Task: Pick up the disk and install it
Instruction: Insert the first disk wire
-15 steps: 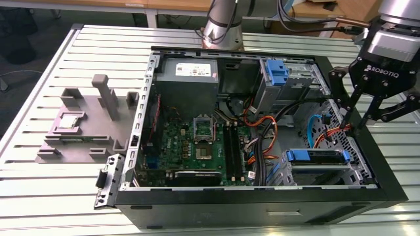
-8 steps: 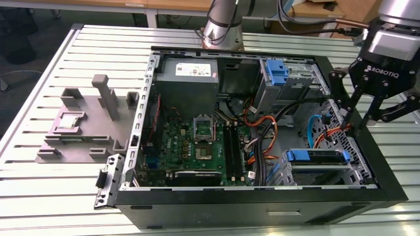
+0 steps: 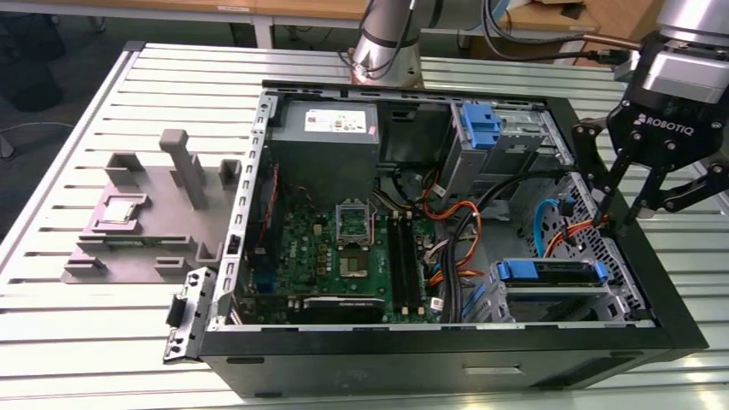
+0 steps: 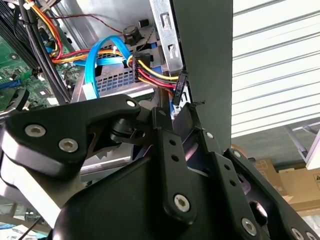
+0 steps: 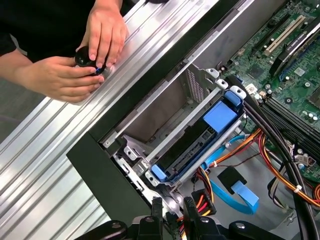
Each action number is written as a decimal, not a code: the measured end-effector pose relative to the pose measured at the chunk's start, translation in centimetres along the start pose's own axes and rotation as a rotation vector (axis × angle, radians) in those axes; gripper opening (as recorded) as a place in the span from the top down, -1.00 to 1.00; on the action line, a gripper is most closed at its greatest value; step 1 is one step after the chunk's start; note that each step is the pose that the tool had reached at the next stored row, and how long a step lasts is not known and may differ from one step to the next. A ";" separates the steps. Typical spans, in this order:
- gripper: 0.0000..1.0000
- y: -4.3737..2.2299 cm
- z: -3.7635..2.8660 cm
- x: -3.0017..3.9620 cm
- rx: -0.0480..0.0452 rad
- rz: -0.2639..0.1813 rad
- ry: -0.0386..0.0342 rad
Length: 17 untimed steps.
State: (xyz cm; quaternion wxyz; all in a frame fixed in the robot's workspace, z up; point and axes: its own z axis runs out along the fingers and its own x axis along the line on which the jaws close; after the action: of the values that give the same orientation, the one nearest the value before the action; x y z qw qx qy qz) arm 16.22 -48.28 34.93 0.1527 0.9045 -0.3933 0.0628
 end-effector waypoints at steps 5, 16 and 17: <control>0.39 -0.14 -0.01 -0.06 0.0007 -0.009 0.0015; 0.39 -0.59 0.11 -0.27 -0.0010 -0.025 0.0038; 0.39 -0.60 0.13 -0.28 -0.0014 -0.028 0.0043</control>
State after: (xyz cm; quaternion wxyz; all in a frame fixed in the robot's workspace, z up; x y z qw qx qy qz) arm 16.47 -47.74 34.60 0.1550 0.9096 -0.3804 0.0623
